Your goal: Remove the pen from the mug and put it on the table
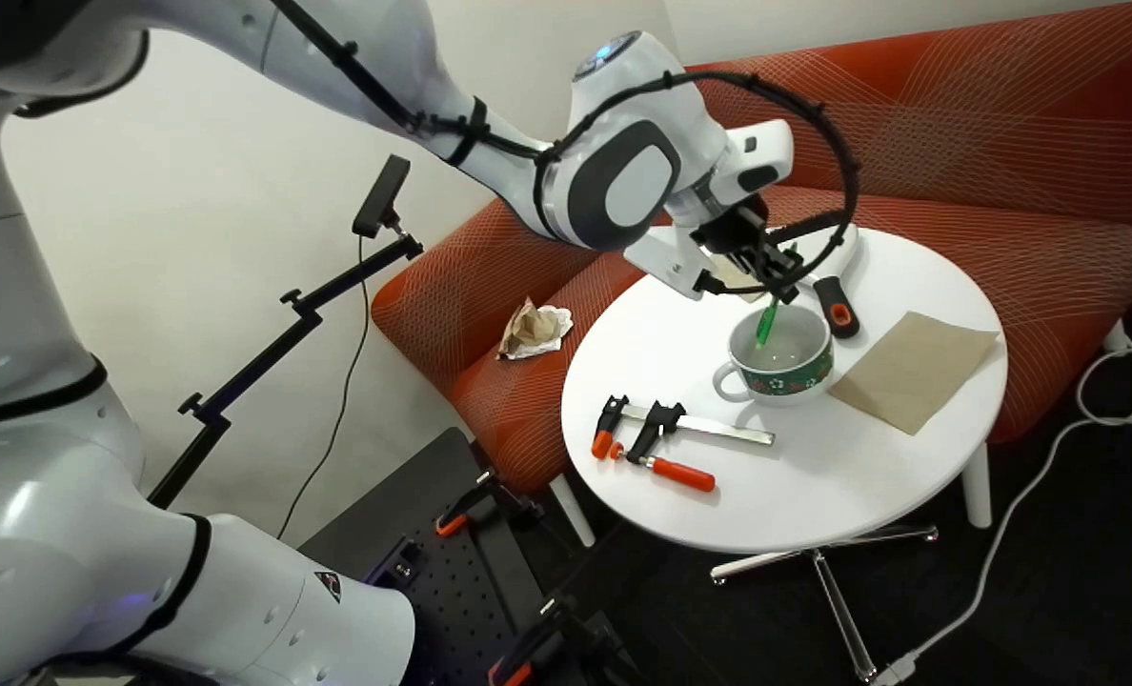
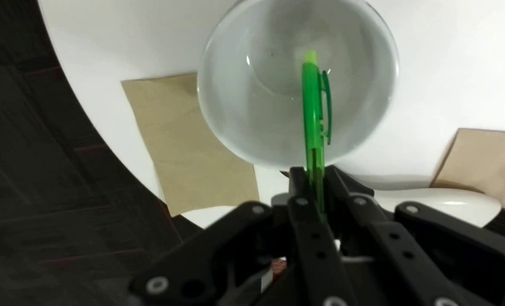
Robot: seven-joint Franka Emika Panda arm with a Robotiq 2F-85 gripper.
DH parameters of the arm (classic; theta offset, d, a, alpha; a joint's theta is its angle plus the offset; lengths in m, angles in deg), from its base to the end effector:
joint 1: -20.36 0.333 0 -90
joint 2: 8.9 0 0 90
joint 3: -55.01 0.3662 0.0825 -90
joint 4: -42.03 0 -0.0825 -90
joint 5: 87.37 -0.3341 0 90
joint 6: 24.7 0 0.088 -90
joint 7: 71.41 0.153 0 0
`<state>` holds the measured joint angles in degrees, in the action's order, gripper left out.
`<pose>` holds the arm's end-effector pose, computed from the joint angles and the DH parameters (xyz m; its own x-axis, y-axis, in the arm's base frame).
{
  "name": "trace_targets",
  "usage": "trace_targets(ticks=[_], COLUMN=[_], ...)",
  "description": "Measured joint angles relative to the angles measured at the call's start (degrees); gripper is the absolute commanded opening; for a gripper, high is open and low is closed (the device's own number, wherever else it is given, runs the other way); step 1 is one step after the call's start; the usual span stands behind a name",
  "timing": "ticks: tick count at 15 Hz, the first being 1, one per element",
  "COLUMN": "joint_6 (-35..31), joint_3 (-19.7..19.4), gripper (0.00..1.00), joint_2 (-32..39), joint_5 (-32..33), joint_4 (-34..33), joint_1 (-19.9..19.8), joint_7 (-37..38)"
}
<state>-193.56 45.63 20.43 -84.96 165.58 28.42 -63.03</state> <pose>0.6043 -0.0071 0.2328 0.9540 -0.0843 0.2877 -0.1052 -0.9928 0.0578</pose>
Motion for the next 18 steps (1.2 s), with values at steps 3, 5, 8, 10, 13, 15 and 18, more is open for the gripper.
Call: trace_targets(ticks=[3, 5, 8, 10, 13, 15, 18], joint_6=[-0.12, -0.03, 0.82, 2.01, 4.16, 5.75, 8.38], joint_3=[-0.85, -0.39, 1.94, 4.50, 8.84, 11.45, 14.48], gripper=[0.03, 0.03, 0.03, 0.03, 0.03, 0.03, 0.03], joint_2=[-5.51, -7.80, -8.61, -8.28, -6.79, -5.16, -2.00], joint_5=[2.62, 4.32, 5.68, 5.89, 5.92, 5.93, 5.92], joint_4=[3.39, 4.55, 4.86, 4.85, 4.58, 3.92, 1.56], joint_1=[2.82, 4.33, 5.67, 5.90, 6.02, 6.11, 6.31], joint_7=[0.02, 0.02, -0.09, -0.38, -1.68, -2.82, -4.76])
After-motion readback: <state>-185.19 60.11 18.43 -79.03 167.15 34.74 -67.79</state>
